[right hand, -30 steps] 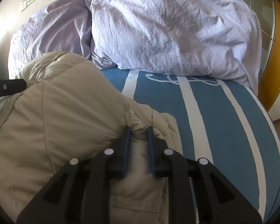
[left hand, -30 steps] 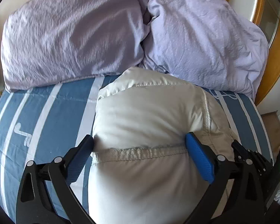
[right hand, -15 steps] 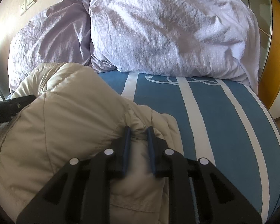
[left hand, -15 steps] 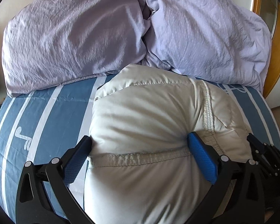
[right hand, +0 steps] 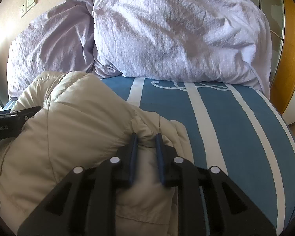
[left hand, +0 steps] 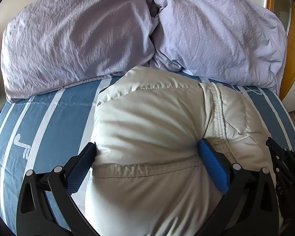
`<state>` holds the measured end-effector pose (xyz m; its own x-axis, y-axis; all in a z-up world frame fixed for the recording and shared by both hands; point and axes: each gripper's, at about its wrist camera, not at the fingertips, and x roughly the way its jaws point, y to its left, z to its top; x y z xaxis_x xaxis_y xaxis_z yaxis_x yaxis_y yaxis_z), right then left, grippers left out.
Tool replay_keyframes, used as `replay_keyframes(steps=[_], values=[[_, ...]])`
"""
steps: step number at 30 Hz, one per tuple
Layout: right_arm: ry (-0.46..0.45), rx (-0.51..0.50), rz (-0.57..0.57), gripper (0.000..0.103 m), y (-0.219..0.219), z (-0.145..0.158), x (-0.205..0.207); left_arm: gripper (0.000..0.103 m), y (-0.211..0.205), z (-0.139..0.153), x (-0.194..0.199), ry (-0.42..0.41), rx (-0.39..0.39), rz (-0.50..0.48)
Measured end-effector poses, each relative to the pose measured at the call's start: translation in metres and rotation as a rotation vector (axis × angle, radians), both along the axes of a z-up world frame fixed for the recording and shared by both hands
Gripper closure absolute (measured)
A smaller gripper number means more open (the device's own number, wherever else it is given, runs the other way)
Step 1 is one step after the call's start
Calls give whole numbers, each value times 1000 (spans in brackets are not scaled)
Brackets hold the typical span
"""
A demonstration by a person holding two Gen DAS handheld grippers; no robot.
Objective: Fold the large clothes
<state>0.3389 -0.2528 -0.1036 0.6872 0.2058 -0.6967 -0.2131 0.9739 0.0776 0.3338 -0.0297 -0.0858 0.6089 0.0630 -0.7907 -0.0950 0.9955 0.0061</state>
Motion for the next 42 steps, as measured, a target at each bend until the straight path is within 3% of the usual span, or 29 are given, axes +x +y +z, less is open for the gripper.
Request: replay_keyframes(steps=[16,23,26,27,28,32,35,42], values=[[7,-13,-3,84,2,-1,2,1,0,-5,2,-4,-12,3],[72,-35,2,79,0,11,3,1,6,3,1,23,-47,8],[122,22,-15,62,-14,22,-1,1,16,13,-3,43,-95,11],[137,37,-41,39,-22,26,-3,1,17,16,-5,41,-94,7],[146,41,-61,29,-27,28,-4,1,19,20,-8,36,-90,-2],[232,172,-113,28,-69,30,-12,1,28,32,-23,27,-65,-54],[323,255,-117,18,-88,25,-11,1,35,36,-31,27,-70,-63],[481,377,-73,5,-90,8,-5,1,41,36,-42,45,-84,-61]])
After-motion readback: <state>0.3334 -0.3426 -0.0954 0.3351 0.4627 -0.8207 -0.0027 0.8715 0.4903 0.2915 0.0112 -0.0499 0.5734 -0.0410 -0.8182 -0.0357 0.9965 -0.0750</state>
